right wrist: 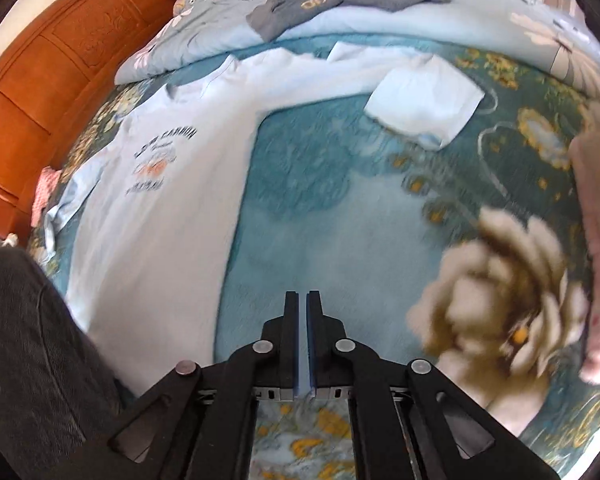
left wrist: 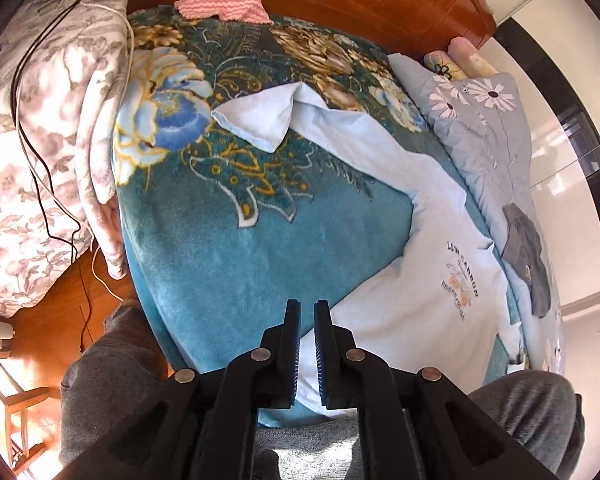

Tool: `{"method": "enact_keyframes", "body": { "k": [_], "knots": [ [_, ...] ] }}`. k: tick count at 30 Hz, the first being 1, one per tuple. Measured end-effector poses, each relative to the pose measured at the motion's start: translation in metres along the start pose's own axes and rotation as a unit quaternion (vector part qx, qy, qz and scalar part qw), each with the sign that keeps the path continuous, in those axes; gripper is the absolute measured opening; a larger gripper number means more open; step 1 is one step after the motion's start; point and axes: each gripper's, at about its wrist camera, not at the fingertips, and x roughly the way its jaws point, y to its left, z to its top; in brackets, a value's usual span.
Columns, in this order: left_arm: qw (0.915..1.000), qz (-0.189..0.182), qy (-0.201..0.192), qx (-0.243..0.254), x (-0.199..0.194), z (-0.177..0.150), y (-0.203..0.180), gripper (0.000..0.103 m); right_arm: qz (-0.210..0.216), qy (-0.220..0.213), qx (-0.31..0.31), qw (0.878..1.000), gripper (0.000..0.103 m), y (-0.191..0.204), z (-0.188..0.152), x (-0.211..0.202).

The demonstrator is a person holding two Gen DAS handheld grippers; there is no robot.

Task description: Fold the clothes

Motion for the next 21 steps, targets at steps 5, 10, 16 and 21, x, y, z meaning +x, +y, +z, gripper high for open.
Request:
{"method": "enact_keyframes", "body": {
  "k": [5, 10, 16, 21],
  "knots": [
    [0.9989, -0.016, -0.024, 0.038, -0.011, 0.016, -0.031, 0.021, -0.089, -0.029, -0.01, 0.996, 0.053, -0.024, 0.067, 0.018],
    [0.9969, -0.024, -0.02, 0.072, -0.009, 0.017, -0.056, 0.029, -0.138, 0.014, -0.043, 0.989, 0.053, -0.03, 0.11, 0.061],
    [0.9961, -0.018, -0.003, 0.087, 0.007, 0.013, -0.068, 0.03, -0.131, 0.053, -0.067, 0.988, 0.053, -0.03, 0.114, 0.085],
    [0.9964, -0.015, 0.009, 0.084, 0.017, 0.011, -0.069, 0.03, -0.132, 0.058, -0.019, 0.989, 0.022, -0.05, 0.119, 0.08]
  ]
}}
